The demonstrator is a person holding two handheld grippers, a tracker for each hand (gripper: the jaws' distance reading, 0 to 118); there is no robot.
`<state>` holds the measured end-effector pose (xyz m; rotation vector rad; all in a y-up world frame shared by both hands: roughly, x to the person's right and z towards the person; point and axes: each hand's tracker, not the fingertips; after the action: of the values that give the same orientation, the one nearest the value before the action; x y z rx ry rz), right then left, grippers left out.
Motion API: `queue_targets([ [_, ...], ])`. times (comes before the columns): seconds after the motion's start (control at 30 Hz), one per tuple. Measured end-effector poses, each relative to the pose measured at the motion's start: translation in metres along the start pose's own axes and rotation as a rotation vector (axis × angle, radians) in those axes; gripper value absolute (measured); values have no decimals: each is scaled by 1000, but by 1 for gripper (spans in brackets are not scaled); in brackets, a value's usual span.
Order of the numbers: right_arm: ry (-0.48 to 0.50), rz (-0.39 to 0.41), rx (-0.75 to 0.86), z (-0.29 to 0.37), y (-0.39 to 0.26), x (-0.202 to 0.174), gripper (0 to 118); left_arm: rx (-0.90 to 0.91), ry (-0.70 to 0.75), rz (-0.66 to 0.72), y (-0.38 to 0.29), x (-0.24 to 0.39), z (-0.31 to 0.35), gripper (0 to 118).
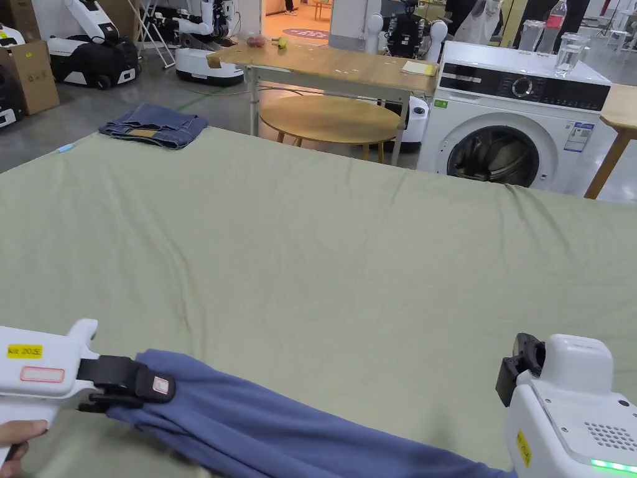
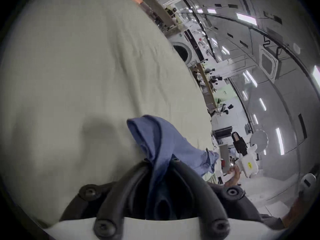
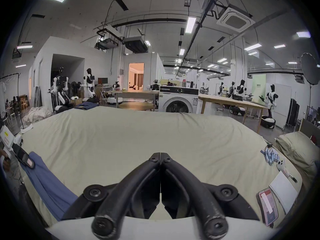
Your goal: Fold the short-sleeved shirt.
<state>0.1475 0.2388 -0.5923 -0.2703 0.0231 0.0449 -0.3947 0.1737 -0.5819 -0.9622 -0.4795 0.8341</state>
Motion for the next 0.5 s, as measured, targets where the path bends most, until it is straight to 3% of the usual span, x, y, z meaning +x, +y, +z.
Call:
queue_targets([
  [0.07, 0, 0, 1, 0, 1, 1, 0, 25, 12, 13, 6, 1, 23, 5],
  [0.2, 7, -4, 3, 0, 2, 1, 0, 51, 225, -43, 14, 17, 52, 5],
  [0.3, 17, -9, -1, 0, 2, -1, 0, 21, 304, -62, 13, 35, 53, 5],
  [0.5, 32, -14, 2, 2, 3, -3, 0, 13, 299, -103, 5, 89, 40, 5],
])
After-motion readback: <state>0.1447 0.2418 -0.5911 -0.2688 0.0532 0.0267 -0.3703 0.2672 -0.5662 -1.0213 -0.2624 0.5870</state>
